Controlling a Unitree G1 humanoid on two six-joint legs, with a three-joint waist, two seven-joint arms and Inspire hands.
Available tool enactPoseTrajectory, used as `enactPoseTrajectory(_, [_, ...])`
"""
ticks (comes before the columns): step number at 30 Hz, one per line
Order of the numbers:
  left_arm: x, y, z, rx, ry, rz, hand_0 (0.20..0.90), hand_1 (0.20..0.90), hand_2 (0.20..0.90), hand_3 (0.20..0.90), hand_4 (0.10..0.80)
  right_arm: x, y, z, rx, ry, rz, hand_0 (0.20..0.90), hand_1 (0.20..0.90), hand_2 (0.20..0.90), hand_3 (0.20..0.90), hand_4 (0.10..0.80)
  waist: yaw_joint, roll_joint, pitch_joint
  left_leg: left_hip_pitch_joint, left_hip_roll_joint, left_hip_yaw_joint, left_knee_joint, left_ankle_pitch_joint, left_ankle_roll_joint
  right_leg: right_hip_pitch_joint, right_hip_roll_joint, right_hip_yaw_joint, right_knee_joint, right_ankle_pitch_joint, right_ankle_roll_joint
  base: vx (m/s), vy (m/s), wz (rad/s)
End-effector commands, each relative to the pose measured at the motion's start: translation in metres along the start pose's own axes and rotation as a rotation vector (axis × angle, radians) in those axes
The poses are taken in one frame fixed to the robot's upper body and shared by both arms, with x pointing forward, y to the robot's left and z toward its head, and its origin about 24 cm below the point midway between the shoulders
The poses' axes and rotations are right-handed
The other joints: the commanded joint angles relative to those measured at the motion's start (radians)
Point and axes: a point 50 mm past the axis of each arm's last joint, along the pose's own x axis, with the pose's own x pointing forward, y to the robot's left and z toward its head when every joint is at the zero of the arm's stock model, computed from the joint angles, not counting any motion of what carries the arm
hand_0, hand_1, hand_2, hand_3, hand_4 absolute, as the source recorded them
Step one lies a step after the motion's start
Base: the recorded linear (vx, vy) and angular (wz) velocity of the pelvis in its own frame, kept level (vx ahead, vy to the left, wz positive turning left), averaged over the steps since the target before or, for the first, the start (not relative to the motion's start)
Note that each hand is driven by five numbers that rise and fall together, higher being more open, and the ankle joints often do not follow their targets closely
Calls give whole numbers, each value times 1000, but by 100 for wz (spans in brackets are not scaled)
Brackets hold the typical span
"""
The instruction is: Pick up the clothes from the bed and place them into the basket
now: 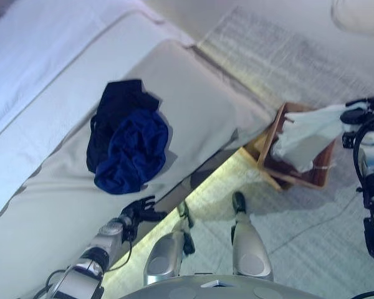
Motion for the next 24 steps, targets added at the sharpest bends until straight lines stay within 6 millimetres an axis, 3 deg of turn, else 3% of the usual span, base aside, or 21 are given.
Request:
enactPoseTrajectory(1, [-3,10,11,-27,-85,28,900,900,900,900,800,5,-41,60,-12,-207,-201,300,300,300,200,100,-8,-7,-13,-52,-46,-105,123,-115,28,-4,18,-145,75,-126,-76,-58,-21,-13])
enactPoseTrajectory(2, [-3,10,16,-40,-105,23,900,900,900,900,800,7,-43,65,-9,-203,-222,300,300,300,200,100,-9,10,1,-72,-49,-102,131,-111,25,-33,13,-146,90,-131,-79,-53,3,-10])
enactPoseTrajectory(3, [-3,10,17,-47,-112,20,900,900,900,900,800,7,-45,67,-12,-202,-235,427,427,427,348,248,-9,16,6,-80,-50,-102,133,-109,23,-43,13,-145,94,-132,-80,-60,13,-10])
enactPoseTrajectory(4, [-3,10,19,-60,-123,16,900,900,900,900,800,9,-48,70,-14,-191,-265,761,761,761,738,638,-7,28,13,-90,-52,-101,133,-105,21,-58,12,-146,98,-133,-81,-37,20,-10])
enactPoseTrajectory(5, [-3,10,20,-68,-129,15,900,900,900,900,800,9,-49,72,-16,-190,-279,900,900,900,900,800,-7,34,17,-94,-52,-99,131,-103,19,-65,11,-147,100,-133,-81,-30,18,-11])
enactPoseTrajectory(9, [-4,11,22,-104,-152,8,900,900,900,900,800,13,-55,74,-69,-161,-322,900,900,900,900,800,0,50,31,-107,-54,-99,116,-89,11,-84,17,-153,97,-132,-85,-19,10,-10])
enactPoseTrajectory(15, [-8,19,20,-125,-143,-2,900,900,900,900,800,16,-60,59,-168,-94,-296,900,900,900,900,800,3,34,29,-90,-46,-98,93,-84,6,-68,25,-162,78,-126,-87,15,8,5])
enactPoseTrajectory(21, [-16,33,1,-136,-87,42,900,900,900,900,800,11,-67,45,-227,-157,-264,900,900,900,900,800,-2,-23,0,-35,-37,-96,74,-98,5,-8,40,-168,41,-118,-83,85,40,15])
enactPoseTrajectory(24, [-22,40,-17,-154,-36,84,900,900,900,900,800,0,-72,37,-215,-241,-325,900,900,900,900,800,-10,-72,-38,21,-37,-89,53,-114,10,60,50,-169,-4,-107,-72,133,72,22])
